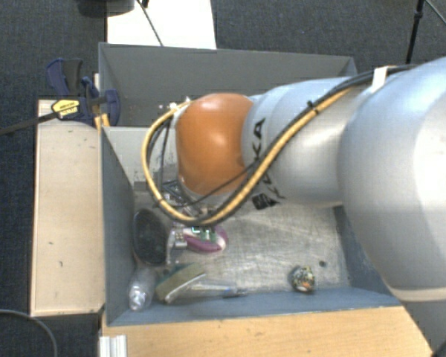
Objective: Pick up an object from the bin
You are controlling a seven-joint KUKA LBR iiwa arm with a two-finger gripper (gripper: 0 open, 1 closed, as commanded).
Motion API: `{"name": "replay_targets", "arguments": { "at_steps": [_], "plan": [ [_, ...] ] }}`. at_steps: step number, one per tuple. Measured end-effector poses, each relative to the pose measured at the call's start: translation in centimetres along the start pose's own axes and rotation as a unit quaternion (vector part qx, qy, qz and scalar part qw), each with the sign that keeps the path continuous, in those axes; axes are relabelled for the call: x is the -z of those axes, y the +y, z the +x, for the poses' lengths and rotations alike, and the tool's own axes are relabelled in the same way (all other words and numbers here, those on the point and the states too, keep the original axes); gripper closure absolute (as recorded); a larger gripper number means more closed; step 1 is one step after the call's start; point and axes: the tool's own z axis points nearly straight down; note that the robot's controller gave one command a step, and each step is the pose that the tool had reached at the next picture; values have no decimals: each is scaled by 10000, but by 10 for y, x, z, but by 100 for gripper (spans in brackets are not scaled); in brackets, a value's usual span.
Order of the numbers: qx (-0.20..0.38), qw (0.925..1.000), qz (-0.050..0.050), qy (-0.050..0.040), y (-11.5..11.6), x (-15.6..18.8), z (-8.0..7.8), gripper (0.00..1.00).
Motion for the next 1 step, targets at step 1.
{"name": "replay_targets", "arguments": {
  "at_steps": [1],
  "plan": [
    [-421,9991,-4,-34,0,-66,-16,0]
  ]
}}
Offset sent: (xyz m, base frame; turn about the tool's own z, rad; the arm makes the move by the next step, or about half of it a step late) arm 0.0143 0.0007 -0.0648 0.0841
